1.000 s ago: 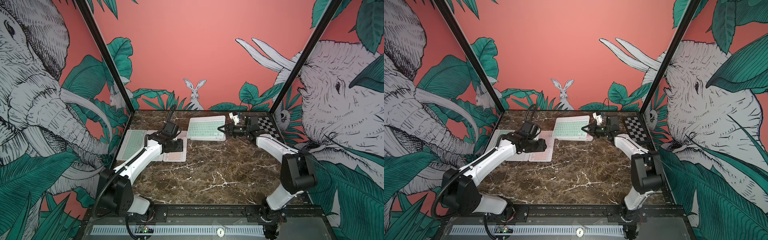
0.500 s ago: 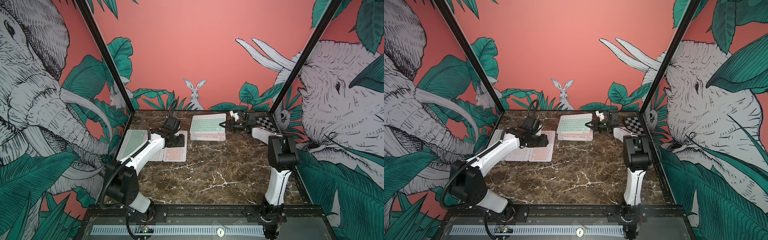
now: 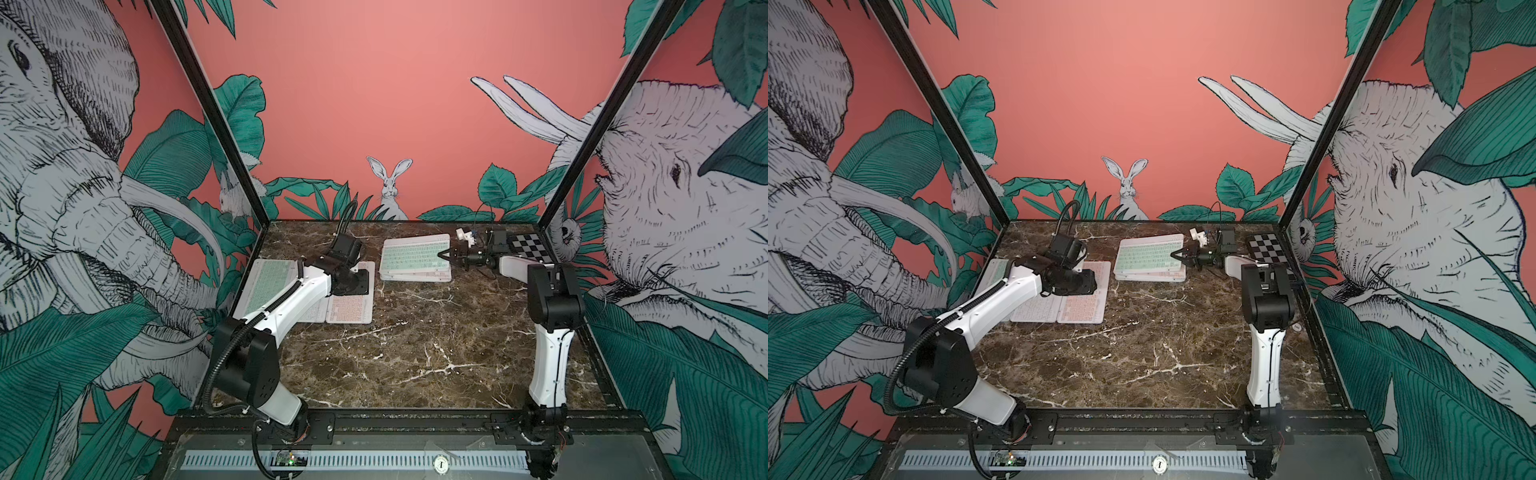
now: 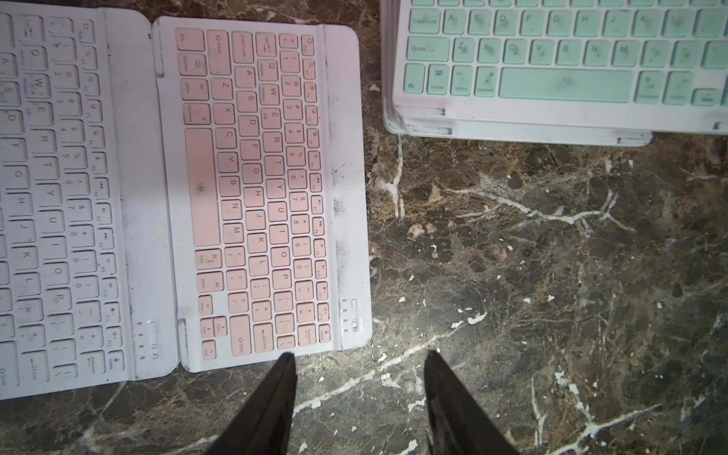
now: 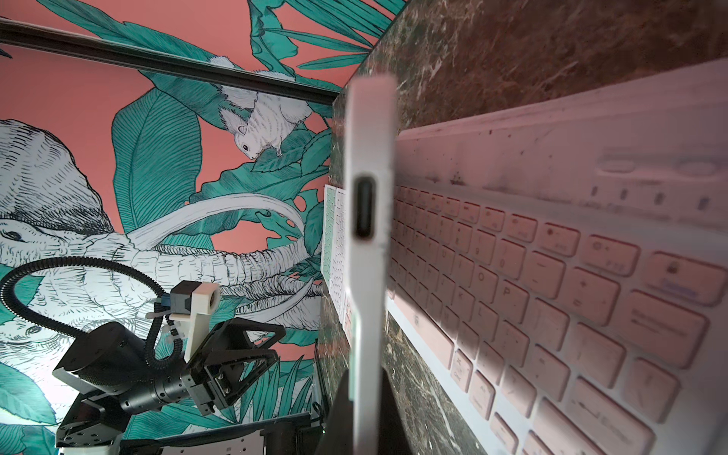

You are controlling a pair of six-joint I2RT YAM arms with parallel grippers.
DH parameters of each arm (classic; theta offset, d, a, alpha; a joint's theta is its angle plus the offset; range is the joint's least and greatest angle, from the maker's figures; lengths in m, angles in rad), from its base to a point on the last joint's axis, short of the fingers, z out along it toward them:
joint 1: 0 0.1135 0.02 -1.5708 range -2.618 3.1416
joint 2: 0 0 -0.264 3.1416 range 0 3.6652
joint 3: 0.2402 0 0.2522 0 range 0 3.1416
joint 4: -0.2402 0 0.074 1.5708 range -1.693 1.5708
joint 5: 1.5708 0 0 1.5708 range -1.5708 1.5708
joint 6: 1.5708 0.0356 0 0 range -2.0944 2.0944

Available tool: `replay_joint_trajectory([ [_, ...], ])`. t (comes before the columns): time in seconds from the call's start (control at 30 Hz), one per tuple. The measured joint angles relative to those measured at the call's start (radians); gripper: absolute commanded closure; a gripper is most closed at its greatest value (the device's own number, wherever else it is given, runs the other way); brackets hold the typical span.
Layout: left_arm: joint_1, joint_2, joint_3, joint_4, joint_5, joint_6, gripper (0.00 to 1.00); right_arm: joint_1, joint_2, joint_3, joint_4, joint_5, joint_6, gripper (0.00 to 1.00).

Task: Stack the numeric keypads
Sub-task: Place the numeric keypad at the numeric keypad.

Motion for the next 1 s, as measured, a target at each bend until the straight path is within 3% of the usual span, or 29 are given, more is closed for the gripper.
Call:
replay_joint_trajectory([
  [1.0,0.0,0.041,0.0,-0.001,0.005,-0.014,0.47,-0.041,0.122,0.071,-0.001,-0.1,0.0,0.99],
])
